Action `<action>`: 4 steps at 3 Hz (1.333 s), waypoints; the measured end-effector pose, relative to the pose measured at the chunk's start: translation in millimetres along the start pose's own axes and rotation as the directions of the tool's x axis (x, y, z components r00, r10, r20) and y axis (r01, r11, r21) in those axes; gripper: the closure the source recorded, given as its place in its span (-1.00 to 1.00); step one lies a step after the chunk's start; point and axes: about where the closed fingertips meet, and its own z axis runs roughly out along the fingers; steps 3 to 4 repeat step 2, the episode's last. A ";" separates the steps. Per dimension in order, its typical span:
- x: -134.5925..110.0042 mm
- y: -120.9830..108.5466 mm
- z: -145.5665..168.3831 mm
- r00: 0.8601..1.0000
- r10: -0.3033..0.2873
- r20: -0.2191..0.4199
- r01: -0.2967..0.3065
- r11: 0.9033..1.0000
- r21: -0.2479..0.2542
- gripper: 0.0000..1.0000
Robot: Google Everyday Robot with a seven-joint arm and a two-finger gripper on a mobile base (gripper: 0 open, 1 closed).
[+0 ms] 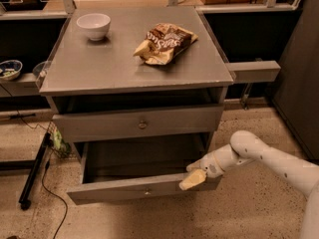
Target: Open middle drawer
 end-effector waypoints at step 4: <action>0.0 0.0 0.1 1.000 0.000 0.000 0.000 1.000 0.000 -1.00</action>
Offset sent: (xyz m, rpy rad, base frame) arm 0.0000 0.0000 0.0000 0.0000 0.0000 0.0000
